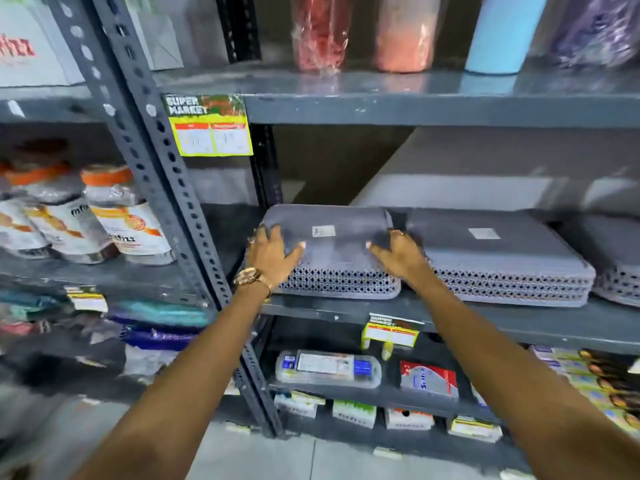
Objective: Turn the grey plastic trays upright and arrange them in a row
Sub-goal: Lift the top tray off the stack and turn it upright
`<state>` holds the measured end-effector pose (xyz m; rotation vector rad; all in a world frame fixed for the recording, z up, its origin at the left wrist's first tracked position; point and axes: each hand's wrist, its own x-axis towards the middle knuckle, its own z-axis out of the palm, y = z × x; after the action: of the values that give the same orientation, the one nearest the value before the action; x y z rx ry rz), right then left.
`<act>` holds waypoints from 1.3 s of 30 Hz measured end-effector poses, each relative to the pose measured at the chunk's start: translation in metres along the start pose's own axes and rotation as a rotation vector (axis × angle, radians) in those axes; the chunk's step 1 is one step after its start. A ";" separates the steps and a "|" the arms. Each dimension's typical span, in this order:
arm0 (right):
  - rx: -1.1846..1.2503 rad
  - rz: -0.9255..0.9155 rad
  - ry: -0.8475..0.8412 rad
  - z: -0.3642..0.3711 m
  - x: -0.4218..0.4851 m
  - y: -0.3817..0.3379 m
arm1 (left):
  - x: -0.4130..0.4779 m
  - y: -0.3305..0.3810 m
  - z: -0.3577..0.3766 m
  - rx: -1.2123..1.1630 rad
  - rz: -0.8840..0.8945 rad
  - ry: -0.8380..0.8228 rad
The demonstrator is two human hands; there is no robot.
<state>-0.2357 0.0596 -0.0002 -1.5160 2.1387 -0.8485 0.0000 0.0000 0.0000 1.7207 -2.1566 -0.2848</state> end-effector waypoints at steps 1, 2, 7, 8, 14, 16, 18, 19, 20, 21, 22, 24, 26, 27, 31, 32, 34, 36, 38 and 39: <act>0.053 0.052 0.007 0.002 0.008 -0.003 | 0.010 -0.002 0.001 -0.003 -0.041 -0.036; 0.085 0.114 -0.006 0.003 0.012 -0.008 | 0.019 -0.005 0.002 -0.001 -0.079 -0.066; 0.224 0.235 -0.026 0.009 0.028 -0.011 | 0.051 -0.010 0.013 -0.072 -0.200 -0.130; 0.238 0.263 -0.016 0.009 0.030 -0.011 | 0.056 -0.010 0.013 -0.105 -0.233 -0.129; 0.432 0.396 0.004 0.011 0.042 -0.014 | 0.070 -0.010 0.020 -0.237 -0.363 -0.010; 0.474 0.398 0.080 0.014 0.038 -0.015 | 0.063 -0.011 0.020 -0.242 -0.349 0.065; 0.533 0.330 0.195 0.013 0.034 -0.019 | 0.060 -0.012 0.017 -0.285 -0.324 0.143; 0.588 0.286 0.253 0.011 0.034 -0.020 | 0.061 -0.012 0.014 -0.343 -0.319 0.182; 0.662 0.237 0.299 0.009 0.032 -0.022 | 0.063 -0.011 0.011 -0.417 -0.324 0.223; 0.729 0.199 0.337 0.006 0.032 -0.024 | 0.065 -0.009 0.007 -0.512 -0.327 0.259; 0.796 0.172 0.366 0.001 0.030 -0.027 | 0.066 -0.006 0.002 -0.618 -0.324 0.297; 0.897 0.159 0.406 -0.006 0.029 -0.030 | 0.067 -0.001 -0.005 -0.801 -0.294 0.355; 0.948 0.198 0.382 -0.009 0.031 -0.025 | 0.067 -0.001 -0.007 -0.891 -0.263 0.381; 0.995 0.225 0.359 -0.010 0.035 -0.019 | 0.068 -0.002 -0.008 -0.921 -0.252 0.387; 1.085 0.295 0.320 -0.019 0.029 -0.015 | 0.071 -0.013 -0.015 -1.109 -0.377 0.375; 1.086 0.306 0.316 -0.022 0.027 -0.014 | 0.071 -0.015 -0.016 -1.126 -0.407 0.343; 1.066 0.348 0.276 -0.024 0.025 -0.009 | 0.069 -0.018 -0.014 -1.154 -0.449 0.262; 0.983 0.390 0.218 -0.025 0.027 -0.003 | 0.063 -0.021 -0.011 -1.145 -0.502 0.183; 0.847 0.446 0.172 -0.023 0.029 0.000 | 0.060 -0.026 -0.004 -1.095 -0.552 0.127; 0.779 0.462 0.176 -0.021 0.029 0.001 | 0.057 -0.029 -0.001 -1.071 -0.555 0.125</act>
<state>-0.2591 0.0376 0.0161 -0.5526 1.8033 -1.4318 0.0155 -0.0621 -0.0016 1.5018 -0.9954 -1.1720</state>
